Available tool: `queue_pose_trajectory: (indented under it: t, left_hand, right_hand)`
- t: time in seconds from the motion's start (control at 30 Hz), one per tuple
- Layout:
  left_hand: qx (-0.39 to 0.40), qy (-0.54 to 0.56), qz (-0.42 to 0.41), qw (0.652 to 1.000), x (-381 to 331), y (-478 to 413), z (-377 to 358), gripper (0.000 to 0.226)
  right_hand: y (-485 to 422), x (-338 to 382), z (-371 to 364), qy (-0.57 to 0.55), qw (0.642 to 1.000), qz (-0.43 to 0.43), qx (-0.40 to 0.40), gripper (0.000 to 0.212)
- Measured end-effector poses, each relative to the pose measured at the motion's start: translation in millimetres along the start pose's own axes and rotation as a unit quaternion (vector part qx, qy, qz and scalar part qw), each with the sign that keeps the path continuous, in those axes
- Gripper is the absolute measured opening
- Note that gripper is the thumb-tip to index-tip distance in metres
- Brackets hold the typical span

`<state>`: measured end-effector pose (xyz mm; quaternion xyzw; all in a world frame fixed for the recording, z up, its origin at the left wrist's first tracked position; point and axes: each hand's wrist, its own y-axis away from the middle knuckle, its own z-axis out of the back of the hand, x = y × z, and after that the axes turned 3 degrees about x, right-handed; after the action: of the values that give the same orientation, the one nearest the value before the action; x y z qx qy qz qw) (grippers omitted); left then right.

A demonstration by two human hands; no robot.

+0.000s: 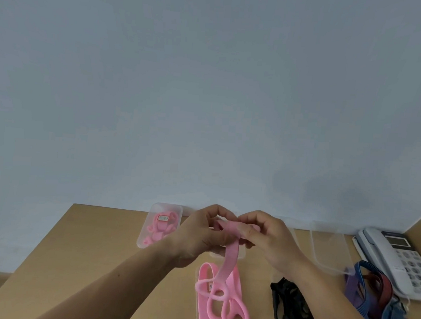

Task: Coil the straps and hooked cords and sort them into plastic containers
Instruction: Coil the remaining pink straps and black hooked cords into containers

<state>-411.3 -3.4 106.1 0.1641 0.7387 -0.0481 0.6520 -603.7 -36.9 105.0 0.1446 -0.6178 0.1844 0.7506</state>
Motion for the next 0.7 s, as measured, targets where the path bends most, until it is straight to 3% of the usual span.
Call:
queue_pose_trajectory:
  t: [0.17,0.33,0.57,0.7]
  left_hand:
    - [-0.049,0.022,0.022,0.998,1.6,-1.6,-2.5,0.046]
    - [0.010,-0.016,0.063,0.998,-1.8,0.6,-0.9,0.022]
    - [0.013,0.043,0.086,0.995,-5.0,2.5,3.5,0.038]
    - [0.005,0.041,0.088,0.995,-4.1,1.8,4.8,0.034]
  right_hand:
    - [0.2,-1.9,0.1,0.017,0.999,0.024,-0.023,0.009]
    - [-0.3,-1.7,-2.9,0.041,0.995,0.064,-0.057,0.018]
    - [2.5,-3.8,-6.9,0.133,0.982,0.121,-0.059,0.025]
    - [5.0,-6.8,-6.6,0.125,0.983,0.131,-0.023,0.027]
